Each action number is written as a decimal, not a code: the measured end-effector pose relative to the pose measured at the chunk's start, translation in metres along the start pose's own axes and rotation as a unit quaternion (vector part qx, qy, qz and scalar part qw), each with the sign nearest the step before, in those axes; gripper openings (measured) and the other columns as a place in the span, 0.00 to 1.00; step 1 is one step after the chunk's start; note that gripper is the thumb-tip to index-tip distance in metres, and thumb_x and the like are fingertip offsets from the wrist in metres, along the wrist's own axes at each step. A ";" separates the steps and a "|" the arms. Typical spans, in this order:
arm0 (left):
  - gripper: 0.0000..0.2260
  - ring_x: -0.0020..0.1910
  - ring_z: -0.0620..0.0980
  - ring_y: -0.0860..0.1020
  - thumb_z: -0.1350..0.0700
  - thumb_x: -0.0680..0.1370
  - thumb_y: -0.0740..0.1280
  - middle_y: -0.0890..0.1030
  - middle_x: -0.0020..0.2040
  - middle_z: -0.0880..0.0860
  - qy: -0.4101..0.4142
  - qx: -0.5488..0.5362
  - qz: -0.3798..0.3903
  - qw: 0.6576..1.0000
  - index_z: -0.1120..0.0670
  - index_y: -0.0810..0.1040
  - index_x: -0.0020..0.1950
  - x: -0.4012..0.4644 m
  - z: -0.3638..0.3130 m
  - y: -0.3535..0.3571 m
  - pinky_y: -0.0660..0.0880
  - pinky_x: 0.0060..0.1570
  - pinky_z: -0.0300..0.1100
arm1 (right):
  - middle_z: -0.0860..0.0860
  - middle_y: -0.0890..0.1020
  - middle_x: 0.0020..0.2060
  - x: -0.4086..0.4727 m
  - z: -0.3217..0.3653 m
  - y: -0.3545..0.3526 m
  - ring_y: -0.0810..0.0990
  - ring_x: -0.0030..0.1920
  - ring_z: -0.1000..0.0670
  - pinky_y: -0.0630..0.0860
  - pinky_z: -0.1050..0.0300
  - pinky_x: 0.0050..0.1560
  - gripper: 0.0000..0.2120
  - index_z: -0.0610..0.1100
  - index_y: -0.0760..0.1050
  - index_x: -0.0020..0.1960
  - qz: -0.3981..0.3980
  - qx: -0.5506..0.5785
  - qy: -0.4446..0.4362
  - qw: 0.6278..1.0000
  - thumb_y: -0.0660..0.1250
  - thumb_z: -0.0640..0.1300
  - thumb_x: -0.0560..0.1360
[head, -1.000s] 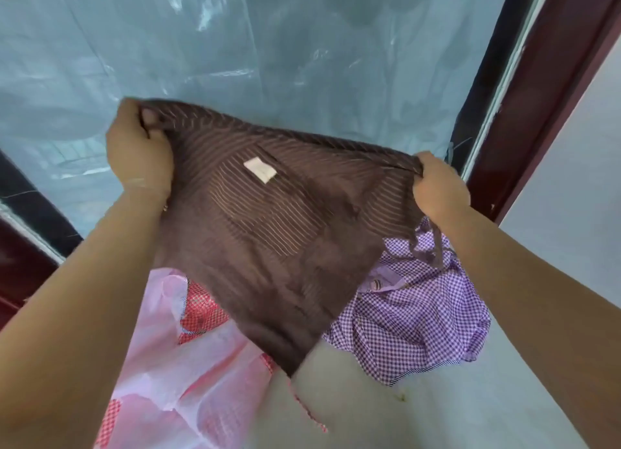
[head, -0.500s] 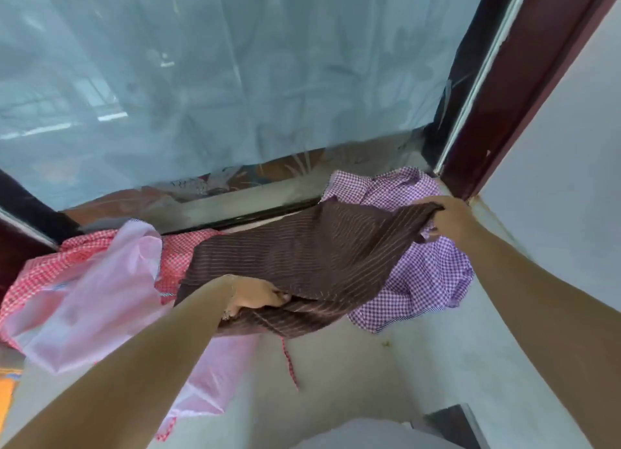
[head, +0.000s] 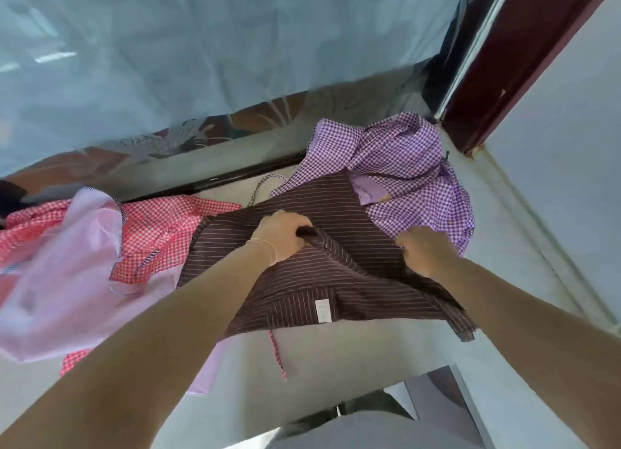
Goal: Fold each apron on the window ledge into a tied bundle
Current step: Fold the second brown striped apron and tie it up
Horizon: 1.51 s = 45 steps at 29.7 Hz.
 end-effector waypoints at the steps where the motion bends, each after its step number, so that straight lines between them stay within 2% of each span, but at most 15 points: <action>1: 0.10 0.53 0.49 0.73 0.55 0.77 0.66 0.80 0.50 0.46 0.019 0.026 -0.042 0.999 0.45 0.79 0.56 0.006 -0.006 -0.006 0.70 0.59 0.50 | 0.50 0.77 0.61 0.007 0.024 0.006 0.76 0.61 0.48 0.72 0.46 0.65 0.22 0.47 0.71 0.67 0.011 0.112 -0.060 0.992 0.61 0.57 0.78; 3: 0.11 0.55 0.51 0.74 0.57 0.76 0.65 0.81 0.52 0.46 0.044 0.010 -0.106 0.993 0.45 0.80 0.56 0.015 -0.017 -0.014 0.70 0.60 0.52 | 0.54 0.78 0.61 0.015 0.066 0.011 0.77 0.60 0.52 0.73 0.48 0.64 0.39 0.49 0.66 0.71 0.079 0.333 -0.095 0.935 0.62 0.72 0.69; 5: 0.11 0.55 0.48 0.76 0.58 0.75 0.65 0.81 0.51 0.44 0.021 -0.110 -0.109 0.988 0.45 0.80 0.54 0.024 -0.011 -0.015 0.71 0.61 0.50 | 0.56 0.74 0.62 0.028 0.090 0.021 0.73 0.63 0.53 0.70 0.50 0.67 0.45 0.49 0.60 0.73 0.122 0.399 -0.100 0.903 0.68 0.70 0.65; 7: 0.08 0.53 0.45 0.77 0.57 0.77 0.65 0.80 0.50 0.42 -0.030 -0.218 -0.076 0.972 0.46 0.79 0.53 0.027 0.004 -0.004 0.72 0.61 0.45 | 0.52 0.75 0.63 0.038 0.094 0.030 0.75 0.62 0.49 0.71 0.53 0.64 0.33 0.46 0.61 0.72 0.087 0.382 -0.078 0.917 0.70 0.55 0.73; 10: 0.06 0.51 0.48 0.78 0.49 0.80 0.62 0.80 0.50 0.45 -0.087 -0.118 -0.017 0.989 0.45 0.78 0.54 0.026 0.044 0.006 0.74 0.58 0.47 | 0.44 0.79 0.59 0.057 0.084 0.027 0.78 0.57 0.44 0.73 0.55 0.51 0.14 0.42 0.70 0.65 -0.004 0.304 -0.039 0.952 0.58 0.45 0.82; 16: 0.13 0.52 0.53 0.78 0.44 0.80 0.60 0.81 0.52 0.50 -0.162 0.011 -0.019 0.987 0.48 0.79 0.56 0.005 0.120 -0.021 0.73 0.58 0.50 | 0.42 0.79 0.55 0.082 0.048 0.031 0.78 0.57 0.41 0.73 0.50 0.52 0.17 0.40 0.71 0.64 -0.057 0.297 0.048 0.952 0.52 0.48 0.83; 22: 0.08 0.41 0.48 0.80 0.55 0.80 0.62 0.84 0.45 0.53 -0.217 -0.279 -0.159 0.922 0.55 0.79 0.52 0.016 0.145 -0.065 0.79 0.50 0.46 | 0.50 0.81 0.56 0.102 0.075 0.015 0.80 0.56 0.46 0.78 0.48 0.55 0.16 0.46 0.70 0.65 -0.075 0.277 -0.009 0.958 0.63 0.49 0.79; 25: 0.13 0.53 0.45 0.78 0.62 0.78 0.64 0.80 0.59 0.51 -0.151 -0.370 -0.208 0.892 0.51 0.77 0.60 0.029 0.140 -0.085 0.74 0.55 0.38 | 0.48 0.80 0.58 0.114 0.092 0.005 0.80 0.56 0.46 0.77 0.52 0.54 0.15 0.45 0.71 0.66 -0.090 0.279 -0.031 0.956 0.62 0.46 0.80; 29: 0.22 0.65 0.57 0.70 0.60 0.77 0.66 0.64 0.70 0.57 -0.222 -0.225 -0.238 0.918 0.50 0.68 0.70 0.027 0.177 -0.086 0.67 0.67 0.49 | 0.46 0.82 0.51 0.128 0.084 -0.019 0.80 0.48 0.44 0.77 0.50 0.49 0.13 0.44 0.74 0.61 -0.195 0.356 0.007 0.914 0.56 0.47 0.82; 32: 0.21 0.56 0.58 0.76 0.45 0.81 0.57 0.76 0.60 0.59 -0.342 -0.046 0.012 0.938 0.58 0.72 0.66 0.010 0.221 -0.024 0.71 0.61 0.51 | 0.49 0.81 0.48 0.140 0.081 -0.013 0.79 0.44 0.46 0.75 0.53 0.46 0.16 0.45 0.73 0.64 -0.159 0.395 0.030 0.904 0.54 0.50 0.82; 35: 0.34 0.48 0.54 0.77 0.35 0.80 0.44 0.79 0.46 0.55 -0.381 0.011 0.247 0.891 0.60 0.77 0.59 -0.022 0.234 0.030 0.71 0.58 0.47 | 0.50 0.80 0.47 0.144 0.086 -0.006 0.77 0.43 0.50 0.76 0.51 0.47 0.17 0.46 0.72 0.61 -0.137 0.385 0.023 0.912 0.55 0.55 0.81; 37: 0.37 0.49 0.54 0.76 0.33 0.78 0.41 0.78 0.44 0.55 -0.397 0.004 0.262 0.880 0.59 0.78 0.56 -0.031 0.235 0.036 0.68 0.58 0.47 | 0.52 0.78 0.50 0.144 0.090 -0.007 0.76 0.47 0.51 0.73 0.53 0.48 0.16 0.46 0.72 0.60 -0.159 0.373 0.021 0.914 0.56 0.56 0.81; 42: 0.30 0.70 0.57 0.67 0.37 0.81 0.48 0.70 0.70 0.56 -0.371 -0.090 0.287 0.879 0.54 0.63 0.76 -0.036 0.221 0.029 0.61 0.70 0.51 | 0.48 0.80 0.43 0.142 0.099 -0.010 0.78 0.44 0.49 0.71 0.59 0.41 0.19 0.42 0.75 0.54 -0.155 0.473 0.041 0.866 0.52 0.53 0.83; 44: 0.22 0.64 0.56 0.74 0.49 0.82 0.60 0.76 0.63 0.53 -0.327 -0.270 0.230 0.876 0.50 0.63 0.75 -0.032 0.209 0.022 0.70 0.65 0.48 | 0.46 0.81 0.48 0.141 0.100 -0.012 0.78 0.45 0.50 0.71 0.62 0.45 0.20 0.41 0.75 0.59 -0.153 0.491 0.040 0.857 0.51 0.52 0.83; 45: 0.21 0.59 0.55 0.78 0.56 0.81 0.63 0.79 0.60 0.53 -0.314 -0.400 0.200 0.838 0.48 0.66 0.74 -0.033 0.199 0.020 0.74 0.60 0.48 | 0.45 0.80 0.53 0.141 0.099 -0.011 0.78 0.50 0.49 0.69 0.62 0.50 0.20 0.41 0.74 0.63 -0.148 0.478 0.041 0.865 0.51 0.51 0.83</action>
Point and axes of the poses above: each hand's wrist, its own x-axis towards the middle knuckle, its own y-axis out of the palm, z = x × y, the point moved 7 cm from there along x, towards the middle knuckle
